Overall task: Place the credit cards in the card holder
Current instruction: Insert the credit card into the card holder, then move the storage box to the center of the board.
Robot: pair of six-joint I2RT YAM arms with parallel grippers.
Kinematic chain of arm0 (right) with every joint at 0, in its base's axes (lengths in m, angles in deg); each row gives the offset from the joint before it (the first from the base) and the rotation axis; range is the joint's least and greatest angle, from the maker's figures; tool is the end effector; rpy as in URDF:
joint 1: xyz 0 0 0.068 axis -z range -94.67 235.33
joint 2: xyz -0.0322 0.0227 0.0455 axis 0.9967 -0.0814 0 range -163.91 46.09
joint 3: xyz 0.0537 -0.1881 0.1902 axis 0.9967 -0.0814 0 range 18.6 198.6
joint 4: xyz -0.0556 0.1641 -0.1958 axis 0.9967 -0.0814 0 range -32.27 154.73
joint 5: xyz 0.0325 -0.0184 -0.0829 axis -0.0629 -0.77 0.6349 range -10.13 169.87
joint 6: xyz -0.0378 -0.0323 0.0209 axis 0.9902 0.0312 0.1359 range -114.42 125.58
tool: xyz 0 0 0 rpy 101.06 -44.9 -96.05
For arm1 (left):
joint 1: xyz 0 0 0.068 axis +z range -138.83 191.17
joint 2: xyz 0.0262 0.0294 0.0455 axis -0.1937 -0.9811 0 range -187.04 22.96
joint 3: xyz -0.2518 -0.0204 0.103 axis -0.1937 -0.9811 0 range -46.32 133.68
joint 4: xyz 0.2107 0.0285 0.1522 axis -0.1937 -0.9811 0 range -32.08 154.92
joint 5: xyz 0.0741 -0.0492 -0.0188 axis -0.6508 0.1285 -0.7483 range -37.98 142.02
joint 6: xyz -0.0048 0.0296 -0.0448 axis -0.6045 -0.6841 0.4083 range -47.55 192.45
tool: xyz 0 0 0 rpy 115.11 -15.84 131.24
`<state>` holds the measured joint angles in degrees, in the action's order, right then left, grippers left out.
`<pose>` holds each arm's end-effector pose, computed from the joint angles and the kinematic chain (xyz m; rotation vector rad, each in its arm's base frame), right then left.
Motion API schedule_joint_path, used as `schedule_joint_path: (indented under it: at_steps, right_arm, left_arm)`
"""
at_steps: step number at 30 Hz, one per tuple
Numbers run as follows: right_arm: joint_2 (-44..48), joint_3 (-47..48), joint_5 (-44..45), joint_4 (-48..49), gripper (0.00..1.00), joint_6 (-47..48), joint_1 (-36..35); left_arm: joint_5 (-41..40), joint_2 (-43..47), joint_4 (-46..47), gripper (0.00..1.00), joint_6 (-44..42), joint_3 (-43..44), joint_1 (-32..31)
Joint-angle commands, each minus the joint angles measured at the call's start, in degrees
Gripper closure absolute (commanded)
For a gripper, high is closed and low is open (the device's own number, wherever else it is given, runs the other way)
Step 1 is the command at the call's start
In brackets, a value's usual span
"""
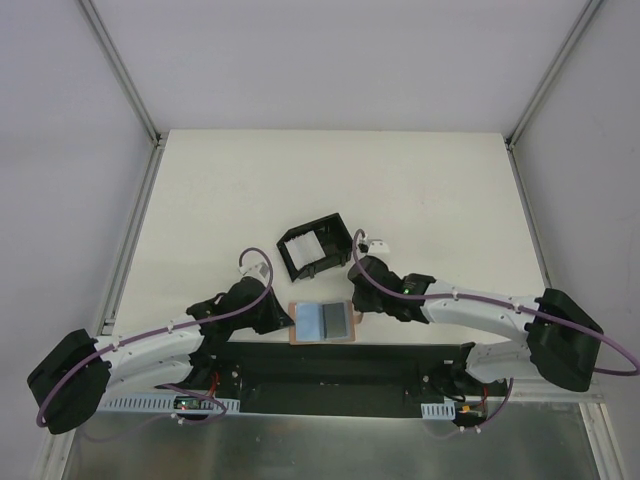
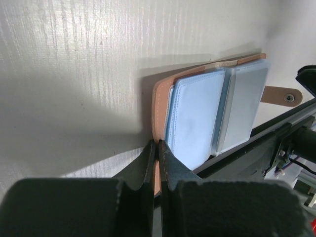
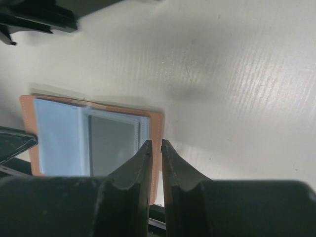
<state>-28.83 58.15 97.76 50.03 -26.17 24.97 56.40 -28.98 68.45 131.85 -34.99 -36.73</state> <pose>0.1357 0.2163 0.1928 -0.4633 2.3766 0.3683 0.1118 -0.1277 0.1414 -0.1992 2.4453 -1.0388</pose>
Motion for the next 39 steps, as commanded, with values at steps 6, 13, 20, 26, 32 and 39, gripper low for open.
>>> schedule_joint_path:
  at_steps: [6,13,20,26,32,39]
  right_arm:
    - [4.6,5.7,-4.3,5.3,0.66,5.9,0.5]
    - [-2.8,15.5,-9.2,3.8,0.64,12.3,6.9]
    - [-15.6,27.7,-16.4,2.0,0.63,17.8,13.9]
    - [-23.6,34.1,-17.3,1.1,0.63,19.7,17.0]
    - [-26.0,34.6,-14.2,1.2,0.61,21.5,18.2]
    - [-26.2,33.2,-12.3,0.6,0.61,23.7,19.8]
  left_arm:
    - [-4.0,1.9,-1.3,1.0,2.6,-1.2,0.3]
    - [-5.7,1.6,-1.3,1.0,2.1,-1.0,0.7]
    - [-5.0,2.1,-1.3,1.0,1.4,-1.2,1.7]
    - [-4.5,1.8,-1.4,1.0,0.3,-0.8,2.8]
    - [-3.2,1.2,-1.5,1.0,-0.3,-0.4,3.6]
    - [-2.9,0.5,-1.4,1.0,-0.4,-0.3,4.0]
